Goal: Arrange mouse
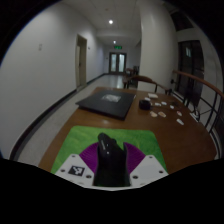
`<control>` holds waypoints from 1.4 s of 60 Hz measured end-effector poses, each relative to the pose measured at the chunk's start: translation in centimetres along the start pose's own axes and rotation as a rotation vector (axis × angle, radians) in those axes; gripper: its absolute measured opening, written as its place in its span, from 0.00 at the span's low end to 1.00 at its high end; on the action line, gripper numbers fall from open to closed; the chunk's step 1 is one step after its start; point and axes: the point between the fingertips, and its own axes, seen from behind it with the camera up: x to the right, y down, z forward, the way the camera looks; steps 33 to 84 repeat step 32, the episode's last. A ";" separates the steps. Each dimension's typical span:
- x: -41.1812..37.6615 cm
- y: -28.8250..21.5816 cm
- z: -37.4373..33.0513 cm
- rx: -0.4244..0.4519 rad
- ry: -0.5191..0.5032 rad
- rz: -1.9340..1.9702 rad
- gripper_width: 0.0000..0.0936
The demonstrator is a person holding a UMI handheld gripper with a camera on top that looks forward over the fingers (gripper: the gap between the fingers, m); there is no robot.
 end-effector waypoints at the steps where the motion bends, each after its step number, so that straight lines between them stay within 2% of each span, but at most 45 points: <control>1: 0.0 -1.0 0.1 0.045 0.002 0.017 0.38; 4: 0.2 -0.5 -0.1 0.038 0.005 0.008 0.39; 12: -0.3 0.1 0.0 -0.021 -0.060 -0.038 0.58; 15: -0.5 0.6 -0.8 -0.059 -0.107 -0.059 0.69; 17: -0.4 0.8 -1.6 -0.069 -0.137 -0.066 0.80; 18: -0.4 0.8 -2.0 -0.066 -0.155 -0.071 0.91; 19: -0.3 0.7 -2.5 -0.061 -0.174 -0.075 0.93; 23: 0.5 0.5 -4.9 -0.033 -0.248 -0.096 0.91; 27: 2.6 1.2 -7.5 -0.042 -0.285 -0.124 0.90; 32: 6.7 2.1 -10.8 -0.037 -0.264 -0.149 0.91; 84: 6.7 2.1 -10.8 -0.037 -0.264 -0.149 0.91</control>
